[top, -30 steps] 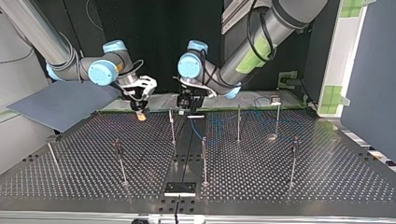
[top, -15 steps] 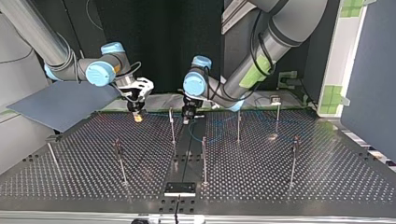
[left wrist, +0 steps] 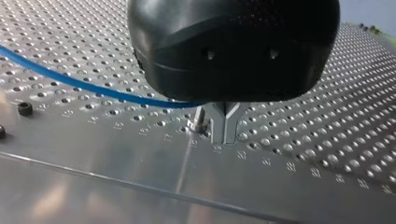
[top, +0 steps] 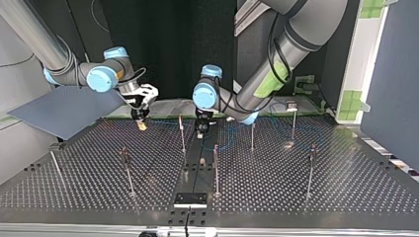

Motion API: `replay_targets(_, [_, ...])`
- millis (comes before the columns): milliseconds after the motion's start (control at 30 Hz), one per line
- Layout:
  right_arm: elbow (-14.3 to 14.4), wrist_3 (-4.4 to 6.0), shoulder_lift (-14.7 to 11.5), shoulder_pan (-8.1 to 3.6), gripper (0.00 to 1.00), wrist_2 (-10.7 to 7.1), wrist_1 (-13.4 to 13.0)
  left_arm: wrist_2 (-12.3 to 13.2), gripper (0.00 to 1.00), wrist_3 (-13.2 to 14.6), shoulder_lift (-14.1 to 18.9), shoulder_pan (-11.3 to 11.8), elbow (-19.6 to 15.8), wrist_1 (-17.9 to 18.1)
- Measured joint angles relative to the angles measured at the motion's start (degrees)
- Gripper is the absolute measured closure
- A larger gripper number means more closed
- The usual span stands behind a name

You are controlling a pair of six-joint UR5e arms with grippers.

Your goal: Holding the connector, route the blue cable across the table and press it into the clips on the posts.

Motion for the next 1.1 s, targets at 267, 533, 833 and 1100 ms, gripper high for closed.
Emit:
replay_targets(267, [-0.21,0.39,0.03,-1.35,1.00,-0.50,0.21,-4.32,0.00,1.94,0.02,-1.09,-0.10,-3.86])
replay_targets(533, [-0.18,0.61,0.04,-2.03,1.00,-0.42,0.64,-8.04,0.00,3.40,0.89,-3.56,-0.47,-7.56])
replay_targets(833, [0.08,0.44,0.09,-2.50,1.00,1.37,1.43,-12.36,0.00,0.67,4.88,-7.80,-2.77,-11.78])
replay_targets(1100, [0.10,0.47,0.09,-2.99,1.00,1.48,1.87,-15.88,0.00,0.58,7.74,-11.32,-4.82,-14.05])
